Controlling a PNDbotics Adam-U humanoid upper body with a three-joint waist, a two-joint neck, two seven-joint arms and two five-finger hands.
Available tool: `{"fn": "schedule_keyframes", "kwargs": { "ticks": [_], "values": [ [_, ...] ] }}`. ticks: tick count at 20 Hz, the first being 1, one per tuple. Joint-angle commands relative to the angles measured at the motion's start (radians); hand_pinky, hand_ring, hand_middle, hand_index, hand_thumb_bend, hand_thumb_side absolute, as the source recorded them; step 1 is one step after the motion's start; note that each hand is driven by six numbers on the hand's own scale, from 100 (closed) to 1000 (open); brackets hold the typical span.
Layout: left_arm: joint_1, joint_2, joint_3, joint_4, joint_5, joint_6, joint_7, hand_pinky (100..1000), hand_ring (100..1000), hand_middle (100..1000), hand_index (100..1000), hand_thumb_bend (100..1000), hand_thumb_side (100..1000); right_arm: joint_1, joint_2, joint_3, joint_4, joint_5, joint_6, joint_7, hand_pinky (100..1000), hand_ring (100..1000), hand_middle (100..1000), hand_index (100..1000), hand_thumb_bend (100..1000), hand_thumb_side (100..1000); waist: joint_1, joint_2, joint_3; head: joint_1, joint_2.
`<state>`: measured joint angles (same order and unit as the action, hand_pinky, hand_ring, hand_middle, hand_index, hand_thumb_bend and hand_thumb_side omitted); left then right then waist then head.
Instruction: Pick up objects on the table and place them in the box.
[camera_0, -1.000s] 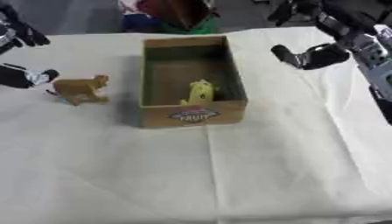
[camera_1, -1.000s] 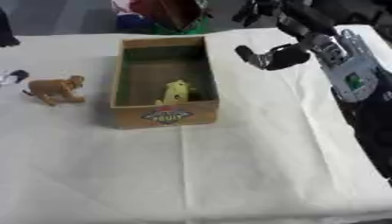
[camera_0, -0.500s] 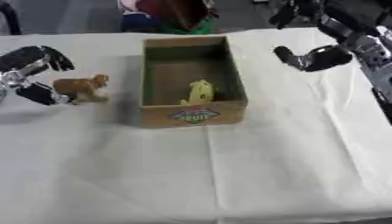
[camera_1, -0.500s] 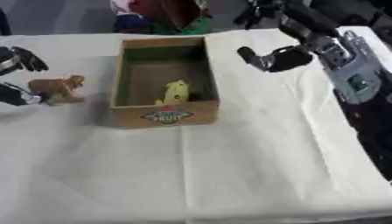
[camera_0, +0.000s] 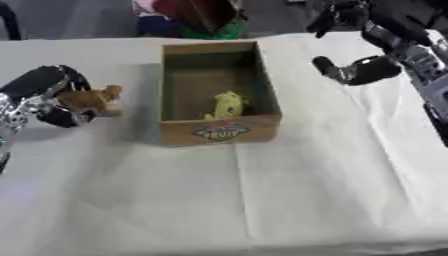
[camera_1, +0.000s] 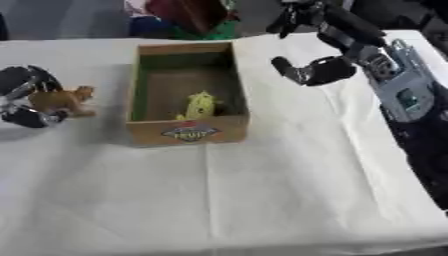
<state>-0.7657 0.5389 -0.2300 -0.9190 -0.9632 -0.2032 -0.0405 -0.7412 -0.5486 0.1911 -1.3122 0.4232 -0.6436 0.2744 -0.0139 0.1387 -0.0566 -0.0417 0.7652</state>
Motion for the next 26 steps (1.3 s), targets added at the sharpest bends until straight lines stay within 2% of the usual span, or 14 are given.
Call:
{"fn": "schedule_keyframes", "kwargs": {
  "ticks": [1,4,8,13,16,20,26],
  "values": [
    [-0.017,0.023,0.014,-0.022,0.006,0.003,0.06,550,398,317,490,100,214,-0.014,-0.018,-0.011,-0.006,0.001,0.001,0.001,672,647,673,799,200,462,0.003,-0.014,-0.002,-0.001,0.005],
    [-0.023,0.043,0.005,-0.082,0.078,-0.004,0.042,550,387,289,464,100,224,-0.011,-0.016,-0.009,-0.002,0.005,0.0,0.004,672,647,672,799,195,463,0.005,-0.015,-0.001,-0.003,0.005],
    [-0.056,0.071,-0.001,-0.197,0.182,0.016,-0.011,558,389,285,463,100,223,-0.01,-0.014,-0.003,-0.001,0.007,-0.006,0.008,673,647,673,798,189,465,0.007,-0.02,-0.003,-0.003,0.005],
    [-0.128,0.039,-0.03,-0.263,0.282,0.039,-0.047,567,403,294,470,100,215,-0.007,0.002,0.022,0.002,0.01,-0.024,0.032,673,648,675,795,177,480,0.009,-0.025,-0.017,0.009,0.005],
    [-0.172,-0.011,-0.058,-0.266,0.295,0.026,-0.076,573,414,300,476,100,214,-0.01,0.02,0.044,0.008,0.01,-0.038,0.064,673,648,676,793,175,485,0.01,-0.026,-0.034,0.02,0.005],
    [-0.213,-0.094,-0.093,-0.239,0.26,0.002,-0.112,580,428,311,486,100,212,-0.022,0.045,0.071,0.01,0.009,-0.055,0.1,673,648,676,793,170,491,0.011,-0.024,-0.063,0.039,0.005],
    [-0.212,-0.186,-0.122,-0.145,0.2,-0.049,-0.181,619,487,383,542,100,215,-0.031,0.071,0.093,0.018,0.007,-0.068,0.14,672,647,674,782,161,495,0.014,-0.019,-0.092,0.061,0.005]
  ]
}}
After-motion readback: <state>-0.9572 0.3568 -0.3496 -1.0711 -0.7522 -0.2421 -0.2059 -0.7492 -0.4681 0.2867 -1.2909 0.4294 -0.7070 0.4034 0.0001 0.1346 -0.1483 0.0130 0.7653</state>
